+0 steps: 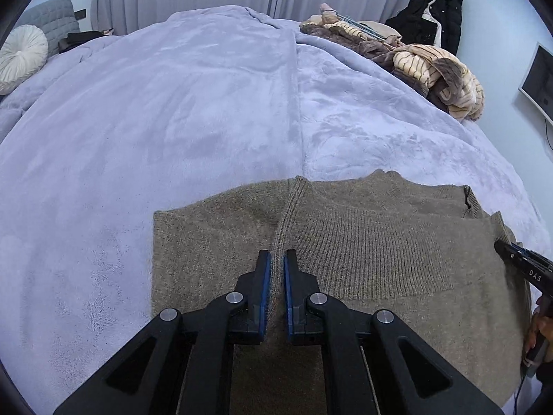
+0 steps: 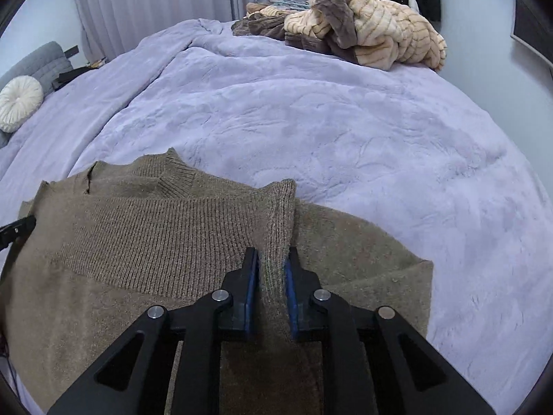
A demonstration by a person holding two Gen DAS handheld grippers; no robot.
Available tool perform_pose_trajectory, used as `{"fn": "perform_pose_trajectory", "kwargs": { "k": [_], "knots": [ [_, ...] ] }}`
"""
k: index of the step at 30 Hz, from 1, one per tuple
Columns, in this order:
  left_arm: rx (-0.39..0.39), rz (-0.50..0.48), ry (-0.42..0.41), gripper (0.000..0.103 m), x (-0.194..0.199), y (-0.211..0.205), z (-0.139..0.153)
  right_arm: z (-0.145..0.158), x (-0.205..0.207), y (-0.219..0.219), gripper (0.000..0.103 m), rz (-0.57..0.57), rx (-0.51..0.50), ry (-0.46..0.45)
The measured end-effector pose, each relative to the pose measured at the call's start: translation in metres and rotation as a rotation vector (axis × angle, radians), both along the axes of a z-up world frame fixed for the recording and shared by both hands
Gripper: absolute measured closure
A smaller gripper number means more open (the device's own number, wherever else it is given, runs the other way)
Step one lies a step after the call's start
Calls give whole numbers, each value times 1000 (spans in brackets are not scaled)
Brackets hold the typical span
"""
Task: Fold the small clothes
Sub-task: 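Lift the hem with both tools and fold it over toward the collar, then lay the folded hem down and open both tools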
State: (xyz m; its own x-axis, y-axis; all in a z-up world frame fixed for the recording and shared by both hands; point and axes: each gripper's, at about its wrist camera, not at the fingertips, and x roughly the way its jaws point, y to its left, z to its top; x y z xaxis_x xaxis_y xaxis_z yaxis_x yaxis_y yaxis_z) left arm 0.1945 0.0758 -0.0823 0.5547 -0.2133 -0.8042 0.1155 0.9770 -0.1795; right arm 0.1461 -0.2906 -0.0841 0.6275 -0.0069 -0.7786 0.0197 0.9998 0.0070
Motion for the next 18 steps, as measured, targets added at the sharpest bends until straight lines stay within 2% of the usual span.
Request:
{"fn": "perform_pose_trajectory", "kwargs": {
  "k": [2, 3, 4, 6, 8, 13, 16, 18],
  "knots": [
    [2, 59, 12, 62, 1, 10, 2, 2, 0, -10, 79, -31, 39, 0],
    [6, 98, 2, 41, -1, 16, 4, 4, -1, -14, 79, -54, 46, 0],
    [5, 133, -16, 36, -4, 23, 7, 7, -5, -21, 79, -96, 43, -2],
    [-36, 164, -30, 36, -12, 38, 16, 12, -12, -34, 70, -158, 76, -5],
    [-67, 163, -24, 36, -21, 51, 24, 19, -22, -42, 68, -207, 90, -5],
    [-108, 83, -54, 36, -51, 51, 50, 36, -60, -49, 66, -187, 185, -27],
    [-82, -9, -35, 36, -75, 37, 53, 37, -92, -33, 66, -115, 230, -21],
    [-14, -52, -38, 36, -90, 27, 46, 31, -108, -16, 66, -56, 233, 3]
  ]
}}
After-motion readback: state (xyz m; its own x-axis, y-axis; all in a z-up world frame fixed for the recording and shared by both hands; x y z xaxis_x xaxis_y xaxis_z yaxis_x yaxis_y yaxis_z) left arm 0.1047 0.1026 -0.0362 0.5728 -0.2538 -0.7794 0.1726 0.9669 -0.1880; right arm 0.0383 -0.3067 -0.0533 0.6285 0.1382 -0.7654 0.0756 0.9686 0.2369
